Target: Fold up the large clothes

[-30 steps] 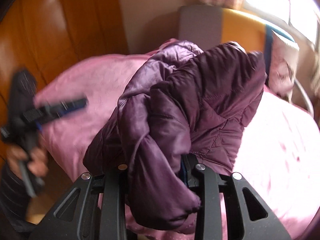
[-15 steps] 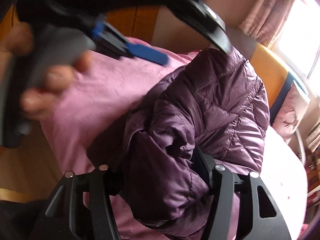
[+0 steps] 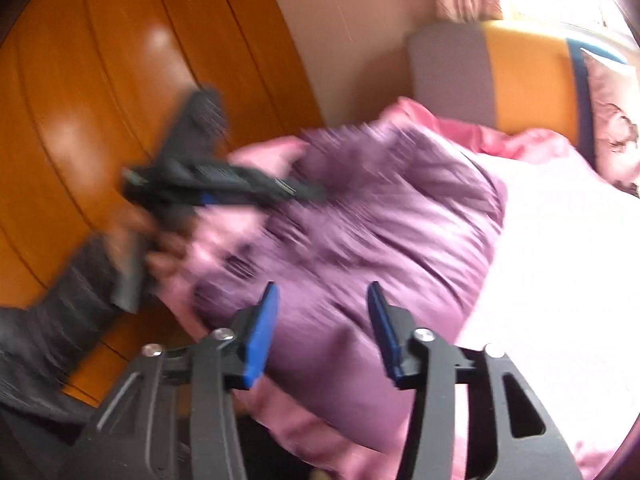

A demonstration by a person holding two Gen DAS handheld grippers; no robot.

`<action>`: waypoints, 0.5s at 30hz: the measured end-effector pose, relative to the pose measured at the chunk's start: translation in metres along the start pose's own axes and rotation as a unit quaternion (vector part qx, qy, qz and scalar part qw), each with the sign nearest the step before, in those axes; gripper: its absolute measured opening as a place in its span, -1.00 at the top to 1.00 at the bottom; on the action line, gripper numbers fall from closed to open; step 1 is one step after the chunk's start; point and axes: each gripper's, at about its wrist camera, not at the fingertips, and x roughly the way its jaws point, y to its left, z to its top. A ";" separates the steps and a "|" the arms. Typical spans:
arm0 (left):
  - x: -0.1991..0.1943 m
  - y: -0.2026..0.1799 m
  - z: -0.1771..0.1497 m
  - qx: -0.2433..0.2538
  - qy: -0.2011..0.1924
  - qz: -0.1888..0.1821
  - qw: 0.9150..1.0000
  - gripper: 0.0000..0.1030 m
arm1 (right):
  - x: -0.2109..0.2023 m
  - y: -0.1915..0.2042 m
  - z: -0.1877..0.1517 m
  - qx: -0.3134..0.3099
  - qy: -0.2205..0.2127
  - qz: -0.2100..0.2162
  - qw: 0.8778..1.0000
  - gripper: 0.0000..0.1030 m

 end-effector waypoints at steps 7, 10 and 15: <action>-0.015 0.020 -0.001 -0.019 0.012 0.048 0.999 0.68 | 0.056 0.053 -0.013 -0.064 0.065 -0.011 0.996 0.39; -0.013 0.040 -0.001 -0.051 0.024 0.085 0.995 0.68 | 0.090 0.065 -0.021 -0.089 0.081 -0.041 0.992 0.39; 0.005 0.073 -0.022 -0.100 0.022 0.147 0.984 0.52 | 0.097 0.063 -0.034 -0.124 0.077 -0.035 0.989 0.40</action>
